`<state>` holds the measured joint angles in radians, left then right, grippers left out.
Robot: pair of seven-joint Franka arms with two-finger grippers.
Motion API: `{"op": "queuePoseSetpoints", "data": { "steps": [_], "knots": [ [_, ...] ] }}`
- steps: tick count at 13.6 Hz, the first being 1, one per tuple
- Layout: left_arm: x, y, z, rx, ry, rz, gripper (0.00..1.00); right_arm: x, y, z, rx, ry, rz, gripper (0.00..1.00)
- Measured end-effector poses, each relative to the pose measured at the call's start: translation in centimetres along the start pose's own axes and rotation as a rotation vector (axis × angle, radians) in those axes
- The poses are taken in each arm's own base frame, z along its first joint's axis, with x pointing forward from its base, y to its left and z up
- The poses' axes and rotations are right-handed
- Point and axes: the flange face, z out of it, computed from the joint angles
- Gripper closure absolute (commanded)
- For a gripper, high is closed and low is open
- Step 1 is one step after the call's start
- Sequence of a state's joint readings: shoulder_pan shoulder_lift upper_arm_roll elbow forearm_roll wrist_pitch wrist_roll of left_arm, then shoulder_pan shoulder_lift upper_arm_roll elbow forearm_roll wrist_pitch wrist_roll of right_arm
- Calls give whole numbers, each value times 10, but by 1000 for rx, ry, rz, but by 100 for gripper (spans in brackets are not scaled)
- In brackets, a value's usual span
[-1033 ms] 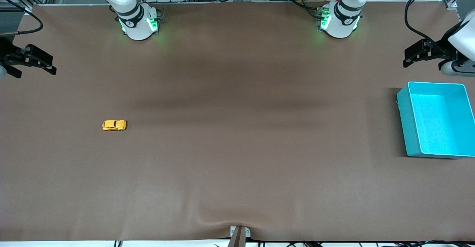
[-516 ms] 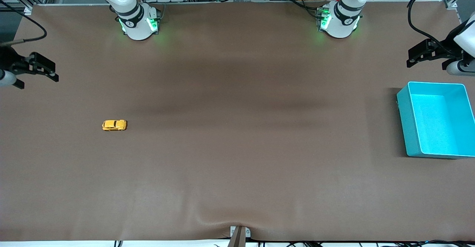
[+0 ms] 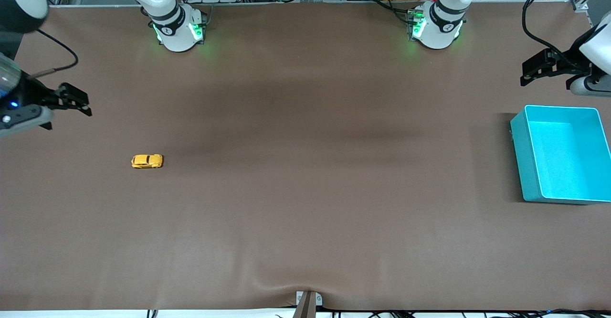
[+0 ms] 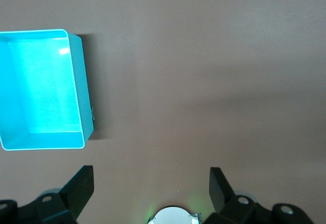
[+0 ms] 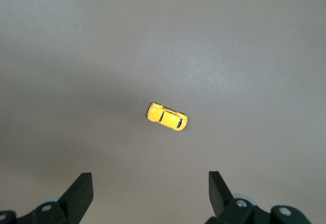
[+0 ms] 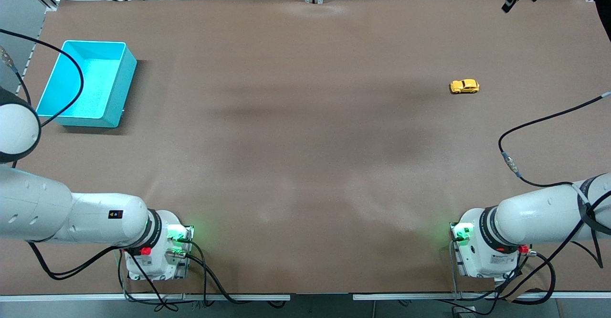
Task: Wind and store yellow beetle car
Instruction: 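Reach the right gripper down over the yellow beetle car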
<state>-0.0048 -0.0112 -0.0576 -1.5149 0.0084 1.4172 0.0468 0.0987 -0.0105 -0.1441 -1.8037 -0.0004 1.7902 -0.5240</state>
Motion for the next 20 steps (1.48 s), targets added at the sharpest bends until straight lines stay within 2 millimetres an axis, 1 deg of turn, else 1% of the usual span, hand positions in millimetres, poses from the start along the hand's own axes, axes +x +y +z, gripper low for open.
{"op": "queuePoseSetpoints", "data": {
  "steps": [4, 7, 11, 13, 15, 17, 20],
  "knots": [
    [0, -2, 0, 0, -1, -4, 0, 0, 4, 69, 8, -22, -273, 0],
    [0, -7, 0, -1, 0, -13, 0, 4, 7, 122, 44, -67, -540, 0],
    [-1, -8, -1, -1, 1, -15, 0, 14, 12, 192, 109, -131, -753, 0],
    [-1, -8, -1, -1, 1, -15, 0, 18, 14, 216, 107, -129, -845, 0],
    [0, -8, -1, -1, 9, -15, 0, 19, 16, 231, 73, -102, -931, 0],
    [1, -8, -2, -1, 16, -15, 0, 16, 15, 246, 62, -95, -991, 0],
    [2, -7, -3, 0, 29, -14, 0, 4, 27, 275, 91, -115, -999, 0]
  ]
}}
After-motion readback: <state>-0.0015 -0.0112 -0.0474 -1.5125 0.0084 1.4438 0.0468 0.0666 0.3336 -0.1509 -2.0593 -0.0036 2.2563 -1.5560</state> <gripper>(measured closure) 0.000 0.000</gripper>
